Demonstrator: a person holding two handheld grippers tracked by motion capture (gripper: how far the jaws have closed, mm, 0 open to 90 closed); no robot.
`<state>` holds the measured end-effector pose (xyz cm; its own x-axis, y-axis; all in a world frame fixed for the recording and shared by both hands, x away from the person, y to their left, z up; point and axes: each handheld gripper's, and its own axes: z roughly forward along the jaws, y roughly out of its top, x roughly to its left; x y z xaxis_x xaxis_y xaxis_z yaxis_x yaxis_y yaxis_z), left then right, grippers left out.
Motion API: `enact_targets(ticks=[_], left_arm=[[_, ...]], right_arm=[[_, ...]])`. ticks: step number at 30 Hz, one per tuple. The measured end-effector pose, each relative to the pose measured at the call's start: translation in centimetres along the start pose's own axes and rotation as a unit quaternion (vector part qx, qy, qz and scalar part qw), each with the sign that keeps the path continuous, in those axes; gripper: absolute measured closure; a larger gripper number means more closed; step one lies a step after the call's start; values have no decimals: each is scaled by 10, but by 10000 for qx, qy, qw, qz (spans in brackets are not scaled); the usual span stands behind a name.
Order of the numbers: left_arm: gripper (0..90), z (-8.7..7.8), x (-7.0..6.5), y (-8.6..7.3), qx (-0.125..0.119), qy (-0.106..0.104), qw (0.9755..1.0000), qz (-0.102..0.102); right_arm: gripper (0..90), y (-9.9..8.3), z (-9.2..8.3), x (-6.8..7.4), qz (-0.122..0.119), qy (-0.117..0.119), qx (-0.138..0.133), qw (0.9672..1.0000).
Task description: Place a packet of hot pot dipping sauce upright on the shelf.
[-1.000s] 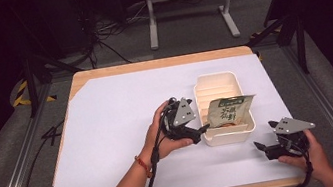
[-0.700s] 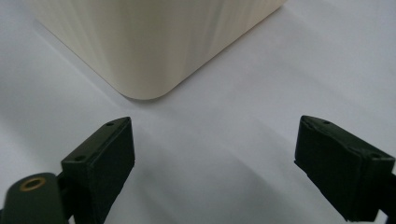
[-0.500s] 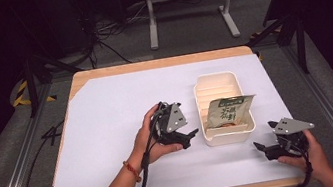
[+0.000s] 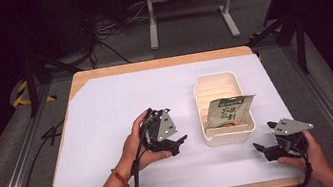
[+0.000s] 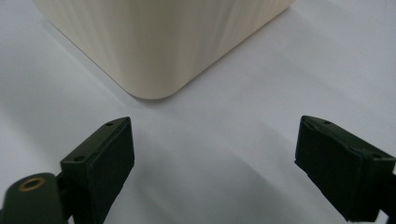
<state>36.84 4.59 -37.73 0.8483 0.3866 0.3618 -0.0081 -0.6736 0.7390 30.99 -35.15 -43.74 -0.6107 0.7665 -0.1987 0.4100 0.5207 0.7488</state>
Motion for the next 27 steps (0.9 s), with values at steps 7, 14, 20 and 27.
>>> enact_targets(ticks=[7, 14, 20, 27], left_arm=[[86, -8, 3, -15, 110, 36, 9999, -116], [98, -17, 3, -34, 181, 238, 9994, -173], [96, -22, 6, -51, 288, 268, 9989, -235], [94, -29, 8, -70, 438, 292, 9981, -322]], right_arm=[[121, 1, -1, 2, -77, 25, -38, 10000], [120, 1, -2, 3, -120, 51, -93, 9999], [119, 1, -3, 4, -164, 63, -111, 9998], [118, 1, -3, 5, -195, 78, -128, 9997]])
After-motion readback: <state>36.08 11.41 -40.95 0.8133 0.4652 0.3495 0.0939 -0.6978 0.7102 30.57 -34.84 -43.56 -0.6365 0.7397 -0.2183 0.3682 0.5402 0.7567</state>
